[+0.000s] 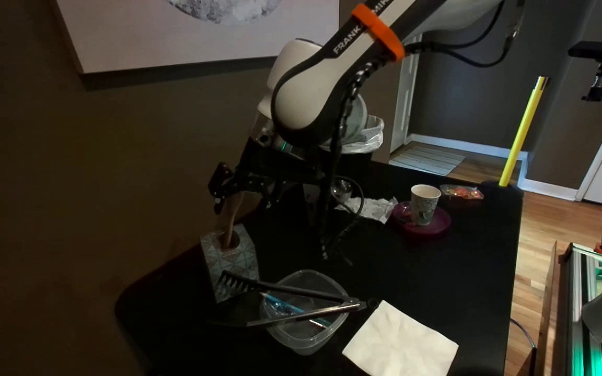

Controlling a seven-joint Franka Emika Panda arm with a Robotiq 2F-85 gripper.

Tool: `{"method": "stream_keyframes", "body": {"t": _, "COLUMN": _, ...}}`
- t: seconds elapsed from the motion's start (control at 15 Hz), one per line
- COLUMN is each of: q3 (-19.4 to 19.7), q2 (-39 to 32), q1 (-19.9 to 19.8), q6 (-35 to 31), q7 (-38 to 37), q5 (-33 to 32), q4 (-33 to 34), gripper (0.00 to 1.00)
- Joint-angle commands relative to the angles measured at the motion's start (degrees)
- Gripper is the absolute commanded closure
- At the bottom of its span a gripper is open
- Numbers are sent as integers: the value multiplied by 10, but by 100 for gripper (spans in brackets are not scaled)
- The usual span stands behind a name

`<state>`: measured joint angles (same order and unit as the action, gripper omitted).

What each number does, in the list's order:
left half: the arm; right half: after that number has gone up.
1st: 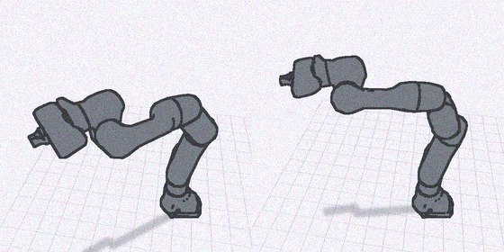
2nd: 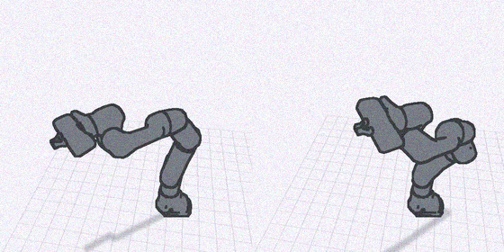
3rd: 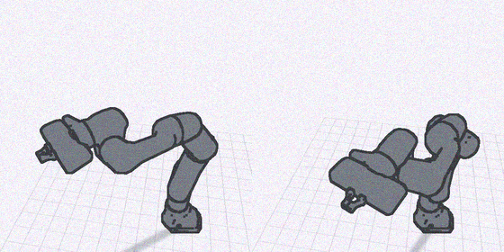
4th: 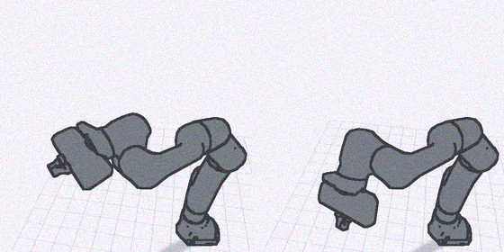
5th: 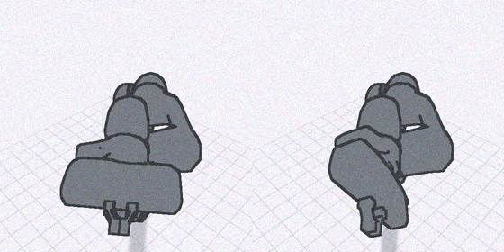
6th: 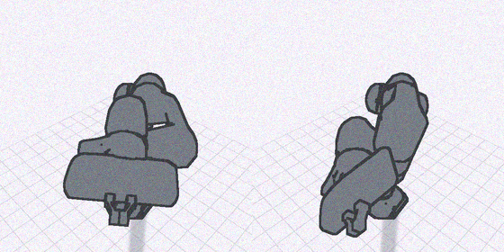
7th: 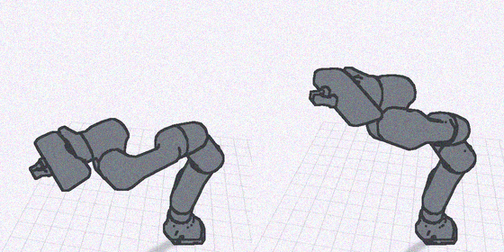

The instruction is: Pick up the wooden spoon from the blue tissue box and put it on the table

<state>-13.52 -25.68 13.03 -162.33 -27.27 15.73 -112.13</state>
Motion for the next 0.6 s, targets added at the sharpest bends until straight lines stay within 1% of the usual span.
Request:
{"method": "stream_keyframes", "body": {"t": 0.0, "q3": -37, "q2": -91, "q1": -30, "q6": -27, "q7": 71, "q5": 62, "q4": 88, "gripper": 0}}
{"method": "stream_keyframes", "body": {"t": 0.2, "q3": -58, "q2": -129, "q1": -55, "q6": -34, "q7": 116, "q5": 85, "q4": 113, "gripper": 0}}
{"method": "stream_keyframes", "body": {"t": 0.53, "q3": -85, "q2": -164, "q1": -98, "q6": -34, "q7": 174, "q5": 106, "q4": 132, "gripper": 1}}
